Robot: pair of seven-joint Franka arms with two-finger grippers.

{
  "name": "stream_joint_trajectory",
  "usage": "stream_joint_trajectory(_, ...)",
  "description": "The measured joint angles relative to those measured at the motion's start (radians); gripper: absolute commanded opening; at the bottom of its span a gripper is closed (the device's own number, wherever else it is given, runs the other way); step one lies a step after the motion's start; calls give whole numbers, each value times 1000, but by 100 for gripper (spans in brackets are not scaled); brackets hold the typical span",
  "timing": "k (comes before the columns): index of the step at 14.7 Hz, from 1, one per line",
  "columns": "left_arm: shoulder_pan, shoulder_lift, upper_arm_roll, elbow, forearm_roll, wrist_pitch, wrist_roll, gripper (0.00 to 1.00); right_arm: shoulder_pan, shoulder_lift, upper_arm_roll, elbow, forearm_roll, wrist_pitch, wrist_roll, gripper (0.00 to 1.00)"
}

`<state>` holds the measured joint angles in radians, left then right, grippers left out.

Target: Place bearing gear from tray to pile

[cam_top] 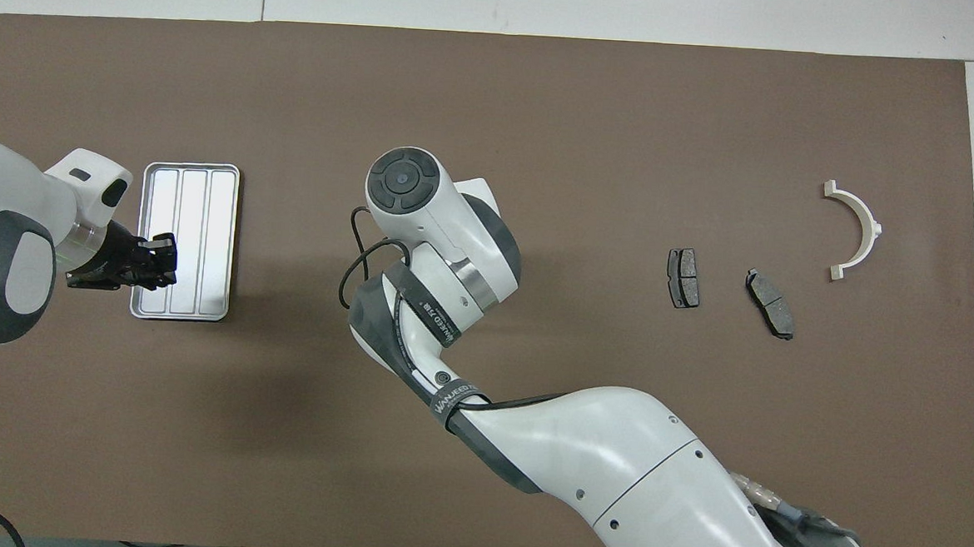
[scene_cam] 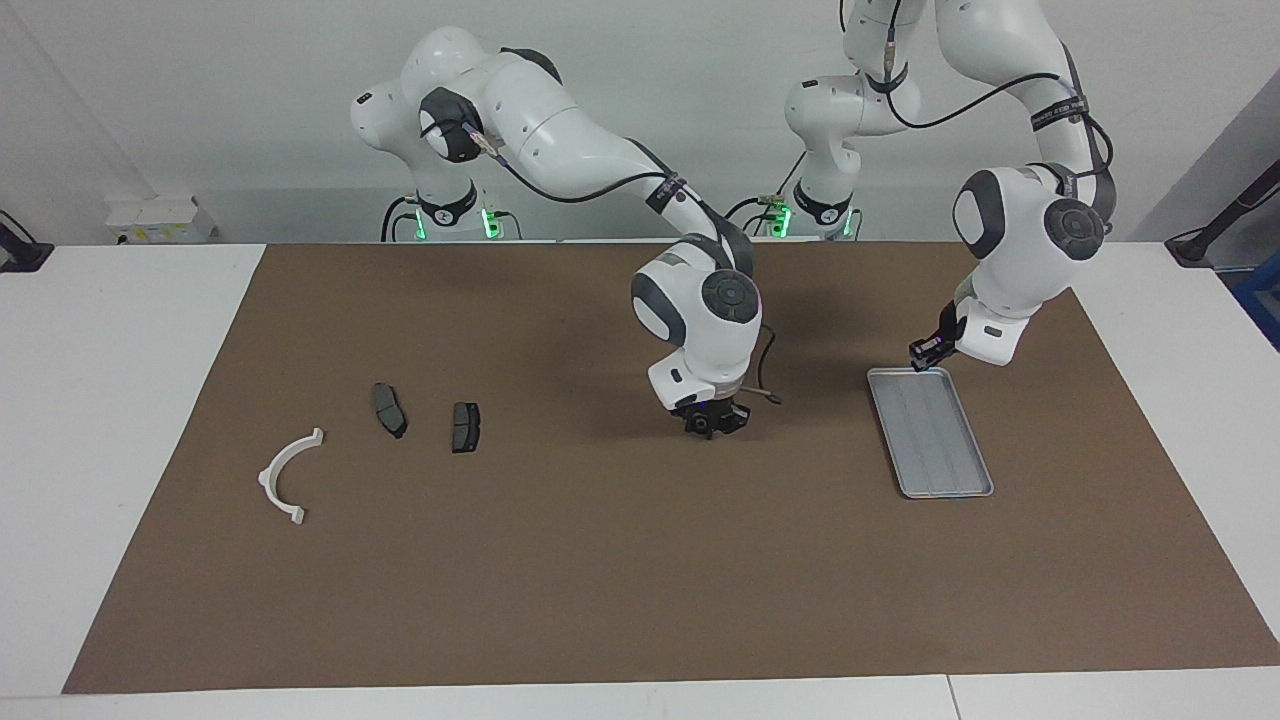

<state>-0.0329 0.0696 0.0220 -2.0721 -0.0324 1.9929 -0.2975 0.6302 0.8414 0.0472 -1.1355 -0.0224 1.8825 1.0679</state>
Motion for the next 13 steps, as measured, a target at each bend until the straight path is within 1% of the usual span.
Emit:
stream_joint_trajectory(2,-1,0,-2,0,-12,23,-27,0,-52,-32,19,8,11,-81,-62,0)
stream_joint_trajectory(4,-33,0,-7,0,-43,69,-94,0,-118,-98,41,21,19,-170,-140,0)
stream_joint_trajectory(6,-119,3,-11,-1,-66,132,-224,0,-177,-187,48,28,21,-253,-250,0)
stream_joint_trajectory(8,-233,25,-16,8,-73,203,-384,0,-246,-270,48,28,21,-331,-434,0)
stream_joint_trajectory(10,-344,87,-19,64,-74,233,-523,0,-338,-320,46,26,21,-369,-660,0)
stream_joint_trajectory(13,-458,237,-19,198,-74,276,-664,0,-479,-328,44,13,-4,-365,-990,0)
